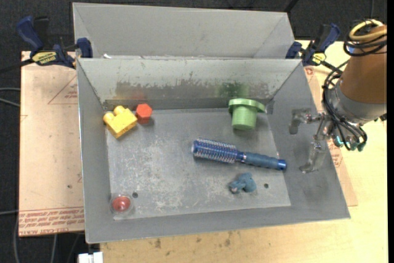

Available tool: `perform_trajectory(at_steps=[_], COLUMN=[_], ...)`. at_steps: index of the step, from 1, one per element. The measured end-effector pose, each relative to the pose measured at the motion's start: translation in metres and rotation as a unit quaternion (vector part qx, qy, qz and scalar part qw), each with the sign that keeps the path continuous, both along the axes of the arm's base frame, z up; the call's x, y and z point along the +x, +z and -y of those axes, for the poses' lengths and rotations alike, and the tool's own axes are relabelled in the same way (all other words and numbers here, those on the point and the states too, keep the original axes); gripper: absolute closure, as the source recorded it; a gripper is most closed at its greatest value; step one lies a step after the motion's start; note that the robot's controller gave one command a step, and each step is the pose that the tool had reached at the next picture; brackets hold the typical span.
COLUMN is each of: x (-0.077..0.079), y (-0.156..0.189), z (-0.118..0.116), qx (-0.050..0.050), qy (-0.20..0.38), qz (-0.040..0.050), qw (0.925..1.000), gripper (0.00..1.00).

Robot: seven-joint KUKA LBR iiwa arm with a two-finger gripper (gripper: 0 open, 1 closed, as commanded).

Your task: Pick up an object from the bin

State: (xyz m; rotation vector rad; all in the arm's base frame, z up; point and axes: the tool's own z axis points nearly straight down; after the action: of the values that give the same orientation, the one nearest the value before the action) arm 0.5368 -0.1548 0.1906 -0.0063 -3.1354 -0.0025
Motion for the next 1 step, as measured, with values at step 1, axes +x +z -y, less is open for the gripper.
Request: perform_trajectory(at_steps=[1], x=[0.0366], y=[-0.1255], z=[-0.0616], qx=[0.001], qy=[-0.014], qz=[0.0011], qw=[0.9999], gripper=[0.0])
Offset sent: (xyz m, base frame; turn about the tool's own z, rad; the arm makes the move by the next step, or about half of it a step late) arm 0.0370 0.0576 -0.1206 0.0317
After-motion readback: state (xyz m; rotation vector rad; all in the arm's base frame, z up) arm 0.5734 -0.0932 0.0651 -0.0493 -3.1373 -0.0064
